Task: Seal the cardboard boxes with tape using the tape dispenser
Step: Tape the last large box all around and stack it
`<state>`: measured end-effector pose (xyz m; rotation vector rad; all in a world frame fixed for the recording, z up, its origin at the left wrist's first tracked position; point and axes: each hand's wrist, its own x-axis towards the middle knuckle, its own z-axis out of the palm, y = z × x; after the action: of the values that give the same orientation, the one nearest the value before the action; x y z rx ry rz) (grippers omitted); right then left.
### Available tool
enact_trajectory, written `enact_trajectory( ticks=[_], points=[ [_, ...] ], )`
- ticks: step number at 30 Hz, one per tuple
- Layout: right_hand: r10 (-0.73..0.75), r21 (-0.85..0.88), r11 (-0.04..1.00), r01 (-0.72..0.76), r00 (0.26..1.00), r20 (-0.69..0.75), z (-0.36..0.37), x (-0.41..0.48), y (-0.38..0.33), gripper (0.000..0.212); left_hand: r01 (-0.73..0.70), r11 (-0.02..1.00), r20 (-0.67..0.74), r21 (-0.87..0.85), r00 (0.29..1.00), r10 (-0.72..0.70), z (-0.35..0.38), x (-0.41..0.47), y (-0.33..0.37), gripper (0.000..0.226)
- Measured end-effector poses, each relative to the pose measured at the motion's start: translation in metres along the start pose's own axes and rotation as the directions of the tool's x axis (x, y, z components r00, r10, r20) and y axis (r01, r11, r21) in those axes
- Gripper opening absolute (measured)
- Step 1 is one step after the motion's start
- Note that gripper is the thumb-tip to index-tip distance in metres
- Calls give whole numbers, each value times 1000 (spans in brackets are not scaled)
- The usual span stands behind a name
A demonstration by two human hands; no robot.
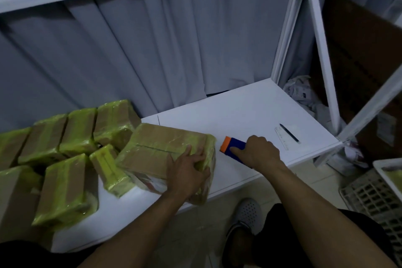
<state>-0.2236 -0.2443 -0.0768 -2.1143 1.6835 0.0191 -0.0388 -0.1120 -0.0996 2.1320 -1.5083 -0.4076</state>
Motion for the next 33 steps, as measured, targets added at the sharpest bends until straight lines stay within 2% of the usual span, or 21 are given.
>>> enact_trajectory(
  ticks=[3, 6, 10, 11, 13, 14, 16, 17, 18, 19, 21, 22, 23, 24, 26, 28, 31, 33],
  points=[
    [71, 127, 989, -69, 997, -12, -2, -7, 18, 53, -137, 989, 132, 55, 983, 129, 2, 5, 8, 41],
    [115, 214, 972, -95, 990, -80, -7, -13, 28, 53, -320, 937, 246, 141, 928, 280, 4, 9, 9, 44],
    [130, 316, 946, -68, 975, -180, -15, -16, 26, 59, -409, 883, 201, 229, 908, 368, 4, 6, -13, 51],
    [123, 341, 939, -51, 973, -194, -16, -18, 23, 59, -417, 885, 170, 209, 906, 387, 3, 5, -19, 51],
    [86, 364, 931, -3, 973, -212, -17, -23, 11, 57, -358, 934, 93, -11, 929, 357, -4, 1, -23, 48],
    [57, 364, 931, 28, 974, -221, -16, -26, 3, 56, -371, 924, 83, -91, 922, 378, -11, 0, -23, 45],
    [-3, 341, 936, 88, 971, -240, -14, -30, -17, 56, -443, 888, 107, -121, 884, 456, -20, 4, -35, 41],
    [-34, 317, 941, 116, 967, -254, -13, -32, -29, 55, -409, 890, 103, -201, 895, 434, -26, 5, -41, 39],
    [-67, 281, 948, 147, 959, -274, -12, -34, -41, 54, -333, 895, 29, -298, 933, 357, -33, 8, -48, 39],
    [-104, 237, 955, 180, 948, -302, -10, -33, -53, 53, -275, 898, -105, -343, 961, 255, -43, 12, -56, 41],
    [-176, 152, 959, 241, 920, -352, -6, -33, -78, 51, -165, 947, -352, -277, 934, 59, -60, 17, -79, 36],
    [-205, 124, 956, 266, 907, -367, -3, -33, -89, 49, -121, 977, -412, -177, 910, 38, -65, 19, -95, 28],
    [-225, 104, 954, 282, 900, -374, 1, -32, -99, 46, -80, 996, -394, -38, 917, 59, -66, 21, -115, 22],
    [-243, 84, 952, 295, 893, -379, 5, -31, -108, 44, -31, 997, -304, 73, 951, 52, -65, 24, -136, 23],
    [-275, 37, 950, 311, 885, -376, 15, -30, -122, 39, 32, 978, -71, 207, 997, -18, -58, 27, -176, 43],
    [-277, -7, 956, 292, 899, -340, 24, -28, -132, 37, 24, 961, 48, 274, 998, -38, -51, 29, -199, 66],
    [-296, -116, 955, 274, 914, -277, 37, -24, -141, 41, 41, 939, 64, 343, 996, -66, -54, 26, -201, 74],
    [-303, -155, 951, 269, 911, -278, 44, -26, -146, 43, 34, 931, -24, 364, 999, -28, -50, 23, -210, 70]
  ],
)
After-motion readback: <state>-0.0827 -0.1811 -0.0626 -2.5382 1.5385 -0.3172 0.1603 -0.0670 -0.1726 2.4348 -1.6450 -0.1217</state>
